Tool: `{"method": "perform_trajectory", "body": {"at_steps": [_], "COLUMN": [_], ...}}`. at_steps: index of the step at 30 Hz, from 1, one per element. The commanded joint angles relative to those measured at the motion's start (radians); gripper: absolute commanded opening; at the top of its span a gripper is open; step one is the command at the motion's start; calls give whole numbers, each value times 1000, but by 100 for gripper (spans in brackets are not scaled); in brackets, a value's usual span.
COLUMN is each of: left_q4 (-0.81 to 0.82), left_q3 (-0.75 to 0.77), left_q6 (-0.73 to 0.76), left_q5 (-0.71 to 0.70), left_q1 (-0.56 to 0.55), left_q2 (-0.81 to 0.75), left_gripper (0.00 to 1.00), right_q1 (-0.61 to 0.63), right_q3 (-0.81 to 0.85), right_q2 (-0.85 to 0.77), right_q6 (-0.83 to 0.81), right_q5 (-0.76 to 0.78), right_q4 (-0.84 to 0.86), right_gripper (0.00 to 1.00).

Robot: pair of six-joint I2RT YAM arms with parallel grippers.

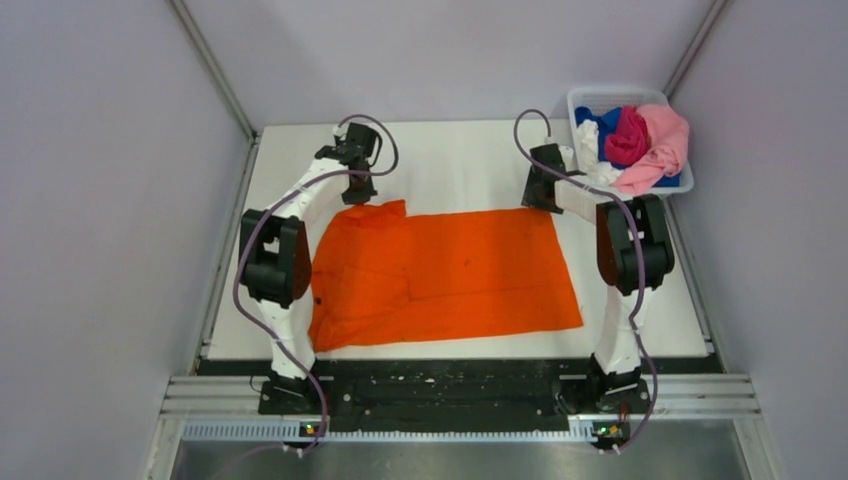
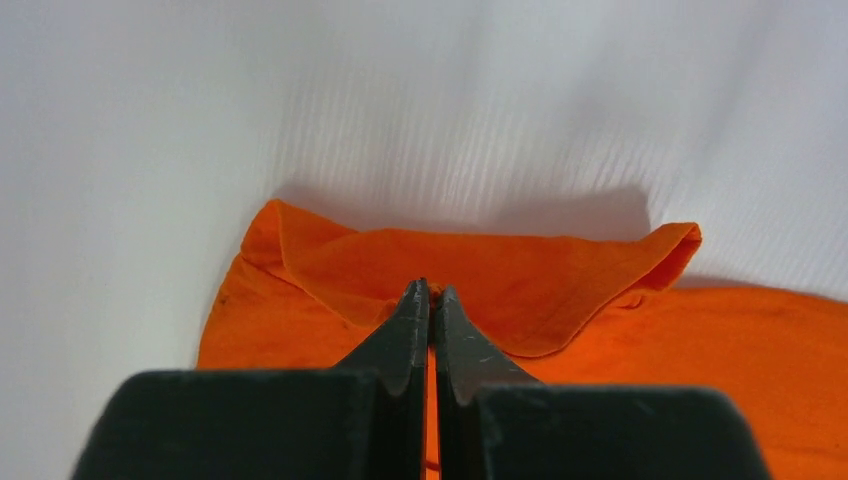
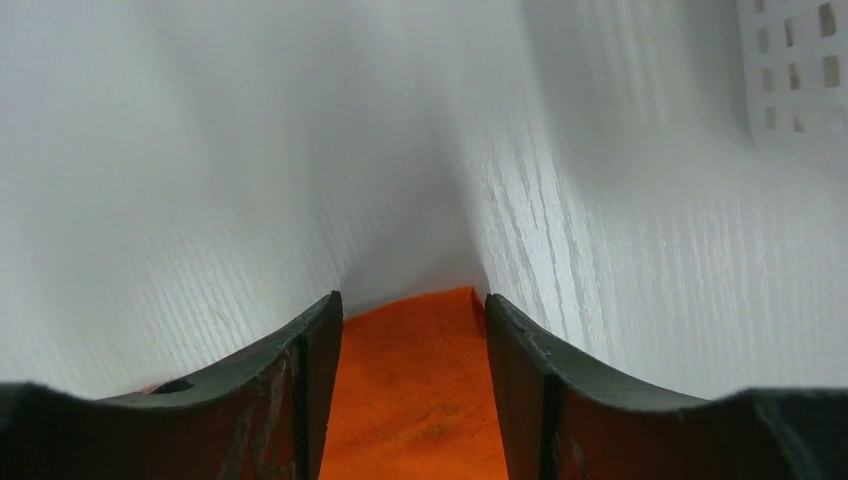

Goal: Fold and stack the t-shirts
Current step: Grab the side of the flattened tshirt furthest away from the robot with both arms

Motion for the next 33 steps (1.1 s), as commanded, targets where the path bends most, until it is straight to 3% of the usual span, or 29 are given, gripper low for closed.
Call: {"method": "perform_trajectory", "body": {"at_steps": [1, 7, 9, 12, 15, 33], "left_q4": [52, 51, 50, 50, 49, 81], "left_q3": [-25, -43, -49, -68, -97, -524], "left_q6": [-21, -19, -17, -22, -28, -69], "left_q5": [-7, -8, -17, -19, -20, 30], "left_q1": [-13, -24, -30, -34, -41, -110], "left_q2": [-82, -104, -116, -140, -174, -639], "left_gripper": [0, 0, 0, 0, 0, 0], "right_q1": [-7, -6, -7, -6, -6, 91], "right_q3": [-3, -42, -40, -29, -26, -263], "right_q2": [-10, -44, -44, -39, -49, -424], "right_q6": [-21, -31, -41, -71, -102, -146], "right_q5": [-21, -11, 8, 16, 33, 16], "right_q4": [-31, -11, -5, 6, 10, 5], "right_gripper": [54, 48, 42, 25, 1, 0]}}
